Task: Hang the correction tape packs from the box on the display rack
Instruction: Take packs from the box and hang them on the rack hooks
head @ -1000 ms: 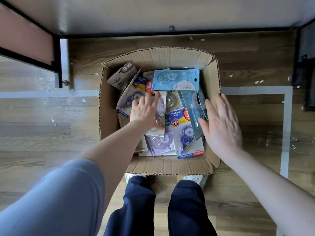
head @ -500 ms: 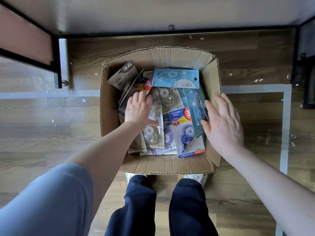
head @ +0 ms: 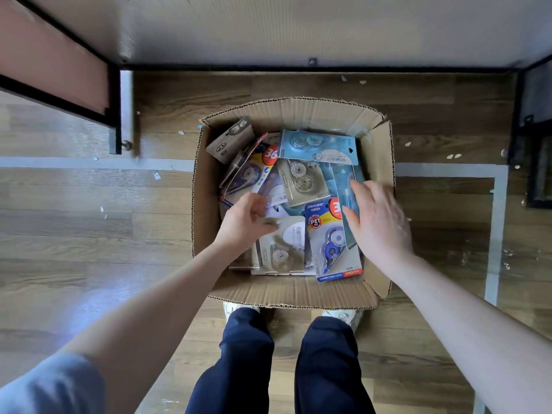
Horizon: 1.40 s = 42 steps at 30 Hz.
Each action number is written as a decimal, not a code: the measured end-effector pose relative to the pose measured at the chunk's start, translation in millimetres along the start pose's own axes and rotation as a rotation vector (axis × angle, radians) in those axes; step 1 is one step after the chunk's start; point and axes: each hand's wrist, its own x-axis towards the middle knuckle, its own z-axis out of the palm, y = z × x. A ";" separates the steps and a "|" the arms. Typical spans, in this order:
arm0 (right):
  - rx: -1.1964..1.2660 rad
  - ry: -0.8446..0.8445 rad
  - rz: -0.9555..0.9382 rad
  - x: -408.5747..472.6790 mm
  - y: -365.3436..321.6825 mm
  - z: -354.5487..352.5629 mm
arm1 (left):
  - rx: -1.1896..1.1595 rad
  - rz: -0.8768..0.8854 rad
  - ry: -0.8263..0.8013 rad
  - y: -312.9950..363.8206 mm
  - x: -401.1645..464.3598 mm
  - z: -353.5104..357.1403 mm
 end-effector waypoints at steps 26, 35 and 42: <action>0.275 -0.026 0.930 123.5 -36.8 41.6 | -0.301 -0.317 -0.268 -52.5 -19.0 45.2; 0.777 0.241 0.878 116.8 -40.6 39.2 | -0.371 -0.305 -0.244 -46.8 -23.1 40.4; 1.346 0.357 1.075 118.2 -57.7 21.5 | -0.546 -0.356 -0.151 -40.3 -28.5 28.9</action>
